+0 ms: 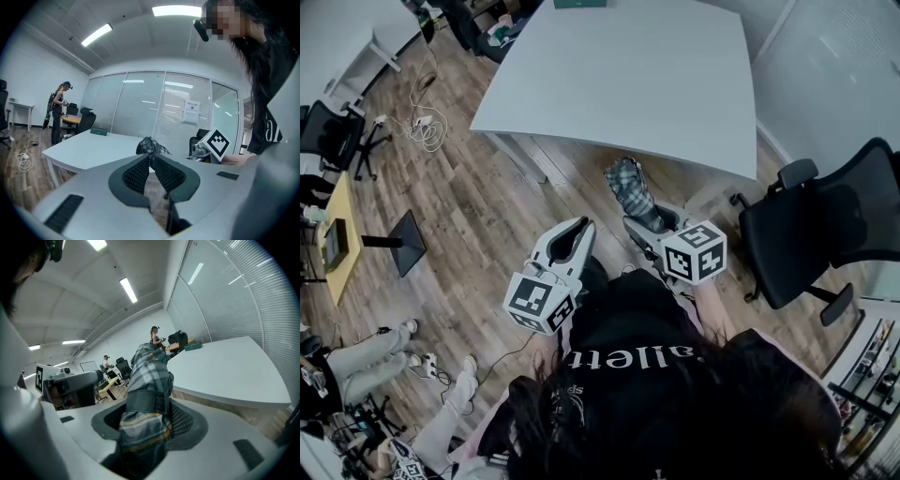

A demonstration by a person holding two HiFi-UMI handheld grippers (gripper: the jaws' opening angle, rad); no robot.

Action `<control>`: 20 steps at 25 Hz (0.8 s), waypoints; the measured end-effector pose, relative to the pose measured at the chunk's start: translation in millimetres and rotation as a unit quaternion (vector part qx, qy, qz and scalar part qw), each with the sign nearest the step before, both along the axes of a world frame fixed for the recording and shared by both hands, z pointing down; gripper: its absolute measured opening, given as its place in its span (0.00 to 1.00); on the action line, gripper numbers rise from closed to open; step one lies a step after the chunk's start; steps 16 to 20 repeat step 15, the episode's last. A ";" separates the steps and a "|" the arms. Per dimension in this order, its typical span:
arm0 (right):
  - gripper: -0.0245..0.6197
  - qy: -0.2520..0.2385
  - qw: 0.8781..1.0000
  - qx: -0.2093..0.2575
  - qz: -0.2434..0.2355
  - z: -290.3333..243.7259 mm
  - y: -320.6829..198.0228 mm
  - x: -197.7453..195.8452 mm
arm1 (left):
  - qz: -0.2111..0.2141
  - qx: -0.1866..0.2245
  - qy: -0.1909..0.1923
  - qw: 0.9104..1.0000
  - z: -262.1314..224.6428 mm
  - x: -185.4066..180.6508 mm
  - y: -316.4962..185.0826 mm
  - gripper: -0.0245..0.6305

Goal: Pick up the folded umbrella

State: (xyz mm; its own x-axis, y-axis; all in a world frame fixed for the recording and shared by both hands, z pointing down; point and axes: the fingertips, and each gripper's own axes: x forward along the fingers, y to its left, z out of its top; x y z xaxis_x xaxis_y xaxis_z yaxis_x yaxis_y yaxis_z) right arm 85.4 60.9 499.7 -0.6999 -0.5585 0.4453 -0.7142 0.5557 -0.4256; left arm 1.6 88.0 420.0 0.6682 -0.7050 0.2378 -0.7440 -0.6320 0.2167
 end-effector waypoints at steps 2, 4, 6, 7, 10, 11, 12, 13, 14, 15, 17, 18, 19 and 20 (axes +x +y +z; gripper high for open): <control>0.39 -0.002 1.000 0.001 -0.002 -1.7 -0.8 0.8 | 0.000 0.002 0.000 1.000 -1.8 1.8 -0.8 0.12; 0.39 -0.005 1.000 0.003 -0.003 -3.7 -1.3 1.6 | 0.003 0.003 -0.002 1.000 -3.0 4.7 -1.0 0.12; 0.39 -0.008 1.000 0.005 -0.003 -5.2 -1.6 1.5 | 0.007 0.003 -0.003 1.000 -3.6 7.1 -1.0 0.12; 0.39 -0.009 1.000 0.005 -0.003 -5.7 -1.6 1.2 | 0.008 0.003 -0.004 1.000 -3.9 8.0 -1.2 0.12; 0.39 -0.011 1.000 0.004 -0.003 -6.1 -1.7 0.8 | 0.015 0.002 -0.006 1.000 -3.8 11.3 -2.8 0.12; 0.39 -0.011 1.000 0.004 -0.004 -6.0 -2.1 1.0 | 0.017 0.001 -0.006 1.000 -3.4 12.8 -3.7 0.12; 0.39 -0.012 1.000 0.004 -0.004 -5.7 -2.8 1.5 | 0.018 0.001 -0.006 1.000 -2.9 14.4 -4.7 0.12; 0.39 -0.012 1.000 0.003 -0.004 -5.4 -3.8 2.2 | 0.020 0.001 -0.006 1.000 -2.4 16.2 -5.9 0.12; 0.39 -0.011 1.000 0.003 -0.004 -5.1 -4.9 3.1 | 0.021 0.000 -0.006 1.000 -1.9 18.1 -7.1 0.12; 0.39 -0.011 1.000 0.003 -0.004 -4.7 -6.0 4.1 | 0.023 0.000 -0.006 1.000 -1.4 20.0 -8.2 0.12; 0.39 -0.011 1.000 0.003 -0.004 -4.7 -6.0 4.1 | 0.023 0.000 -0.006 1.000 -1.4 20.0 -8.2 0.12; 0.39 -0.011 1.000 0.003 -0.004 -4.7 -6.0 4.1 | 0.023 0.000 -0.006 1.000 -1.4 20.0 -8.2 0.12; 0.39 -0.011 1.000 0.003 -0.004 -4.7 -6.0 4.1 | 0.023 0.000 -0.006 1.000 -1.4 20.0 -8.2 0.12; 0.39 -0.011 1.000 0.003 -0.004 -4.7 -6.0 4.1 | 0.023 0.000 -0.006 1.000 -1.4 20.0 -8.2 0.12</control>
